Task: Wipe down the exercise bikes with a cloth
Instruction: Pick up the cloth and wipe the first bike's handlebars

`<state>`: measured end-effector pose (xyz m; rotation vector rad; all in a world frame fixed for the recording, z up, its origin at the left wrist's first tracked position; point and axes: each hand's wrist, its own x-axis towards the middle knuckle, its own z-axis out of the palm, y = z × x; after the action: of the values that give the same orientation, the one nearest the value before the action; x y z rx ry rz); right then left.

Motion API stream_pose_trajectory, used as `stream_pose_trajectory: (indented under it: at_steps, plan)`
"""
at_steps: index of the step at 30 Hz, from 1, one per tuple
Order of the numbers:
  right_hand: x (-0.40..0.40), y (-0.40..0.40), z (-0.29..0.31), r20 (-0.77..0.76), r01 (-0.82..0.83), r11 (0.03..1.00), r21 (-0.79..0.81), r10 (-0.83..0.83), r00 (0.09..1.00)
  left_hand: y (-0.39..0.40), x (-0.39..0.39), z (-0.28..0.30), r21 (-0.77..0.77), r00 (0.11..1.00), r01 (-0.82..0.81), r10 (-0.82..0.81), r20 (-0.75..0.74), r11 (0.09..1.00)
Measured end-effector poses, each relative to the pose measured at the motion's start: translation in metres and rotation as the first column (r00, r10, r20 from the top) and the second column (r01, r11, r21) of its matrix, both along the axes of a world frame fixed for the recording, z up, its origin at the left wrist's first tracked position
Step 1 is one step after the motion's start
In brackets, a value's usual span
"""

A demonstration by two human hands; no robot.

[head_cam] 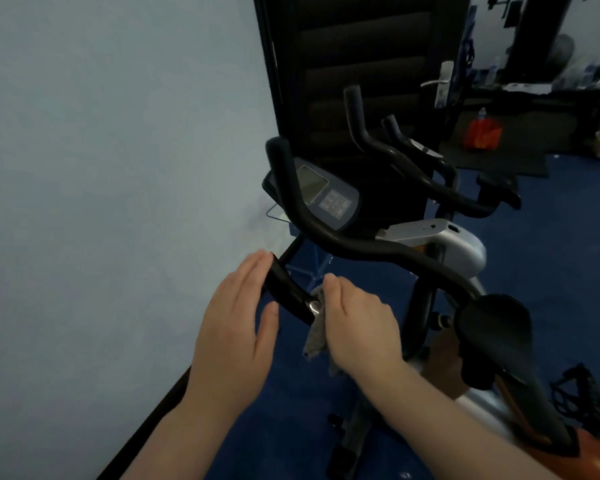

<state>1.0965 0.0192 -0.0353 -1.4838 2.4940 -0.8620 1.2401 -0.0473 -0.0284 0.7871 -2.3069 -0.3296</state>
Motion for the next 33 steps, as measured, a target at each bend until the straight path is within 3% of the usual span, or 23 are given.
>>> stream_pose_trajectory:
  at_steps: [2,4,8,12,14,16,18,22,25,29,33]
  plan:
    - [0.009,-0.018,0.005,-0.189,-0.108,0.994,0.018,0.109,0.976,0.0,0.002,0.001,0.081,0.997,0.023,-0.017,-0.07,0.996]
    - [0.013,-0.036,0.012,-0.222,-0.132,0.991,0.014,0.132,0.966,-0.001,0.003,0.003,0.18,0.987,0.044,-0.015,-0.157,0.983]
    - [0.016,-0.057,0.013,-0.149,-0.104,0.994,-0.029,0.098,0.984,-0.004,0.003,0.004,0.253,0.968,0.068,-0.002,-0.251,0.965]
    - [0.018,-0.06,0.015,-0.076,-0.086,0.984,-0.159,0.075,0.994,-0.006,0.004,0.005,0.26,0.971,0.089,-0.026,-0.238,0.962]
    - [0.019,-0.062,0.019,0.045,-0.063,0.975,-0.212,0.075,0.996,-0.008,0.006,0.004,0.258,0.972,0.092,-0.03,-0.234,0.962]
    - [0.019,-0.064,0.02,0.264,-0.044,0.952,-0.303,0.128,0.956,-0.009,0.009,0.004,0.25,0.971,0.07,-0.009,-0.239,0.966]
    - [0.018,-0.063,0.022,0.271,-0.101,0.913,-0.395,0.221,0.937,-0.01,0.01,0.004,0.247,0.967,0.066,-0.001,-0.254,0.967]
    - [0.01,-0.061,0.028,0.039,-0.312,0.81,-0.497,0.38,0.924,-0.009,0.009,0.001,0.227,0.956,0.067,0.003,-0.295,0.972]
    - [0.009,-0.059,0.027,-0.194,-0.45,0.751,-0.482,0.41,0.891,-0.007,0.009,-0.003,0.223,0.928,0.016,0.069,-0.367,0.975]
    - [0.014,-0.055,0.014,-0.472,-0.489,0.74,-0.462,0.262,0.842,-0.004,0.011,-0.011,0.254,0.895,-0.003,0.116,-0.431,0.967]
    - [0.025,-0.048,0.0,-0.494,-0.415,0.782,-0.465,0.159,0.855,-0.005,0.013,-0.011,0.267,0.902,0.02,0.098,-0.42,0.963]
